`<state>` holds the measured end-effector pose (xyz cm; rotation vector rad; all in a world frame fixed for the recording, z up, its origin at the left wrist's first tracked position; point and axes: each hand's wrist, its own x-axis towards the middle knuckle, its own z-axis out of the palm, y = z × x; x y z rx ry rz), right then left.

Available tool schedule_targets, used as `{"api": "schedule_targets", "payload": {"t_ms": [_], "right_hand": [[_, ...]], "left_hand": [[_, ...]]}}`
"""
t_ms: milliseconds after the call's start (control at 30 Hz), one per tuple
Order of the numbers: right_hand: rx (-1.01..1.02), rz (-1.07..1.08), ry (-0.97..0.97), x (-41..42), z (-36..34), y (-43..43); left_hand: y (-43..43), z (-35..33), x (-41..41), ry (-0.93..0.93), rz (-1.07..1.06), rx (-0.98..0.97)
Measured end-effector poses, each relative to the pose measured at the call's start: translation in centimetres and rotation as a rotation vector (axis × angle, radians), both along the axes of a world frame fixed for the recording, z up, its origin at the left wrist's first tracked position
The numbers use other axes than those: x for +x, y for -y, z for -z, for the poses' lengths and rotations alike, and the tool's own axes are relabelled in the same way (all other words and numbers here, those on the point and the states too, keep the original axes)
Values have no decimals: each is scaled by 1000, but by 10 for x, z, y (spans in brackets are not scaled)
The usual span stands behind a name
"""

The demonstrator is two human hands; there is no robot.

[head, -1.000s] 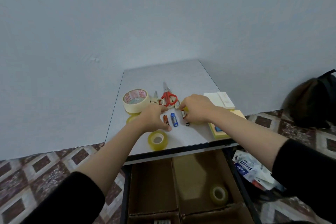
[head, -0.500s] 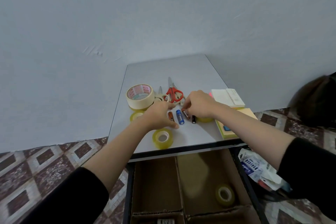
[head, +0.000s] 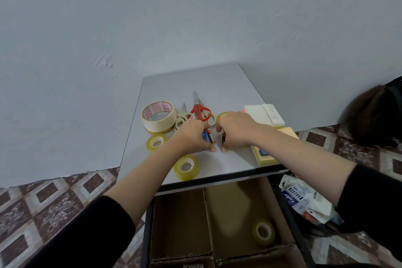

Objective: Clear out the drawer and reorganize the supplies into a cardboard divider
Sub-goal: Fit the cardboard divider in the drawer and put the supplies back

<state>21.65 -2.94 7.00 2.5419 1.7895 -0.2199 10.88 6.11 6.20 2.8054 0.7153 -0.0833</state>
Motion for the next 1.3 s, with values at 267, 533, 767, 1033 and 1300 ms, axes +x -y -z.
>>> {"api": "schedule_targets", "payload": {"t_ms": [267,533,767,1033,1300], "right_hand": [[99,-10,-29,4,5,2],[168,-11,-103,4,6,6],[155,-17,-108,4,8,6],[171,-59,-27,-5,9,-2],[131,59,-335,-20,7,-19]], "left_hand": [[2,1,6,34,34,30],[0,5,12,38,7,74],[2,0,5,158,25,47],[-15,-20,-35,356,-29,-12],[-22,-12,-67,291,-104,-27]]}}
